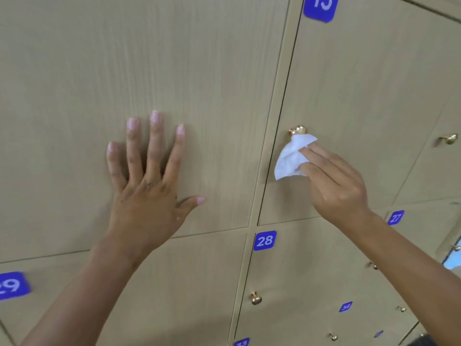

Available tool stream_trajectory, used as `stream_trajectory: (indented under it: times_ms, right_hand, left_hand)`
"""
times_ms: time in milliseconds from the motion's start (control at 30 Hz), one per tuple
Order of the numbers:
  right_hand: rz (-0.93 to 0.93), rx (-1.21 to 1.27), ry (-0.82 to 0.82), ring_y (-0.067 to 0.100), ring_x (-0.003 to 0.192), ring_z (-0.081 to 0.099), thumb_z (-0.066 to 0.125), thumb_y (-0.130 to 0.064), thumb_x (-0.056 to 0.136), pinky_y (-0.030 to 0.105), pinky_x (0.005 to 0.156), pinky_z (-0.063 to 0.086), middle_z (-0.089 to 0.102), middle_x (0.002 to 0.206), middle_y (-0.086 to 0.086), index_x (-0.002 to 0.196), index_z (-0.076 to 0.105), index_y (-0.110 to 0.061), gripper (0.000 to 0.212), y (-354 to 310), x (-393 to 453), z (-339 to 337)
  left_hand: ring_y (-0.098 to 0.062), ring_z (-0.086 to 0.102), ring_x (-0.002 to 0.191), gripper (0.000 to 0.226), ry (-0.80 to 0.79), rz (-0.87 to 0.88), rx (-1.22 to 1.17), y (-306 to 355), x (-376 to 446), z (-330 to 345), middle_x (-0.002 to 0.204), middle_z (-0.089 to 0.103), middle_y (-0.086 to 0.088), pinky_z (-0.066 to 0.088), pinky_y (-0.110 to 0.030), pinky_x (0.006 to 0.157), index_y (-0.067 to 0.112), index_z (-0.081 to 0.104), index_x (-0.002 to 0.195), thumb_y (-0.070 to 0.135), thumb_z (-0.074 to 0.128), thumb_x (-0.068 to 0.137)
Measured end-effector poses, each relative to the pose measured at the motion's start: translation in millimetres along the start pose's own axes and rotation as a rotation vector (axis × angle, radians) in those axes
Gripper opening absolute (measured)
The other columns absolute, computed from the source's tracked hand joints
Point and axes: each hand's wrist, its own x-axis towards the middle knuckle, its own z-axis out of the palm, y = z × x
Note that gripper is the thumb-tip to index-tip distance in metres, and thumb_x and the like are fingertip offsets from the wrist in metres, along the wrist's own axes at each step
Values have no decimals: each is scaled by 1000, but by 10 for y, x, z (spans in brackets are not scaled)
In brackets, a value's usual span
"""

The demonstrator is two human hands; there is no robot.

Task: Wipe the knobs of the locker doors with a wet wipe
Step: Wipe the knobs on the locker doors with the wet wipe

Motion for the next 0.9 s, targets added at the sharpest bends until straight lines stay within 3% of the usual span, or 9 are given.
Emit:
stream_trajectory:
  times_ms: [167,267,367,467,533,600,700,800,900]
  right_hand:
    - [102,-7,33,37,107,71,48,20,91,38,89,58,74,109,24,84,72,7,29,-68,65,143]
    - [342,140,-8,33,109,70,43,20,89,29,94,53,73,113,22,83,72,9,32,-318,-296,75]
    - [883,463,-138,12,105,68,42,13,91,25,88,48,73,103,9,87,72,4,31,-973,-909,-128]
    - [1742,681,-105,-8,84,66,48,10,96,13,77,48,71,94,-1,93,71,-12,32,-1787,-1434,-330]
    - [2157,708,-164,11,72,61,57,0,95,10,62,44,65,83,4,78,67,-11,22,-2121,-1758,-345]
    - [2435,823,-259,22,65,44,61,-2,92,22,56,36,50,74,9,65,53,-11,29,-2259,-1997,-258]
    - [2654,1032,-245,24,63,42,47,19,88,21,52,42,45,76,9,62,51,-10,39,-2242,-2077,-56]
    - [2790,1087,-142,26,63,45,37,27,87,18,43,48,50,78,12,67,52,1,36,-2126,-1950,74]
    - [2854,1053,-136,29,71,51,35,27,88,17,68,56,53,82,17,77,54,14,25,-2026,-1821,72]
  left_hand:
    - [-49,-9,155,118,-30,-5,31,6,12,-5,170,-9,-21,-7,-65,120,19,-4,163,77,56,79]
    - [-55,-5,153,117,-43,2,32,8,24,-28,169,-5,-27,-5,-69,118,17,-4,163,78,53,81]
    - [-60,-2,150,117,-58,6,39,6,38,-52,167,-2,-33,-3,-72,116,15,-4,163,81,50,82]
    - [-62,1,149,116,-63,4,7,-2,46,-52,166,1,-35,1,-76,116,15,-4,162,82,48,82]
    - [-63,0,149,118,-71,3,5,1,43,-54,165,0,-36,-2,-74,115,14,-4,162,81,50,81]
    - [-63,-1,149,117,-73,7,1,18,40,-74,165,0,-37,-4,-73,115,13,-3,162,81,49,82]
    - [-63,-1,149,117,-75,9,14,26,42,-89,165,-1,-37,-3,-73,115,12,-2,162,83,45,83]
    - [-61,-3,150,117,-76,8,4,21,34,-81,166,-2,-35,-3,-72,117,14,-4,162,82,47,82]
    - [-59,-3,151,116,-73,12,8,16,39,-84,167,-3,-33,-3,-71,117,15,-5,162,83,46,82]
